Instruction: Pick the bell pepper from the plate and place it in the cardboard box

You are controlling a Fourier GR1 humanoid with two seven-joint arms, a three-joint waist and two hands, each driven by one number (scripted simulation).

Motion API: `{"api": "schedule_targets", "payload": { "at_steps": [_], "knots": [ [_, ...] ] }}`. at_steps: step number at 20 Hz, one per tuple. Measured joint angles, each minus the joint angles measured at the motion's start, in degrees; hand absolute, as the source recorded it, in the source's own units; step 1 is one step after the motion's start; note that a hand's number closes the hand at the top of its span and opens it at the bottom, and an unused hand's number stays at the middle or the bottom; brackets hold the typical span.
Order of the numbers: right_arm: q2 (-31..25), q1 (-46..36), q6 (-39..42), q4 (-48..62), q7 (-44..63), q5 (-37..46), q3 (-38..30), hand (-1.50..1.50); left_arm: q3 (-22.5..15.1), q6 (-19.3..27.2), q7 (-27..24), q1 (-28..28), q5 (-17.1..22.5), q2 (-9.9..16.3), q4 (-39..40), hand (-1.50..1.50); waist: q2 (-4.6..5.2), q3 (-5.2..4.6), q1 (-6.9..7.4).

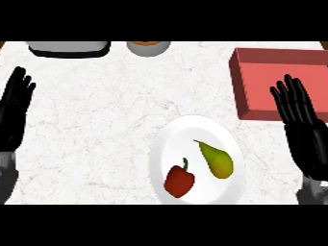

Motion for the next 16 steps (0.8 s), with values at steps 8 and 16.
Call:
{"api": "schedule_targets", "payload": {
  "at_steps": [8,16],
  "knots": [
    [-4.5,6.9,-16.9,-9.7,10.4,17.7,-3.7,-1.50,-4.8,-5.5,-2.9,0.0,-4.5,3.6,-1.7,0.00,-2.68,-0.23,-6.74],
    [-9.6,21.1,-23.2,-23.2,23.5,41.9,1.4,-1.50,-8.6,-9.9,-4.5,0.4,-5.8,4.6,-3.9,0.00,-2.67,-0.02,-6.19]
  ]
}}
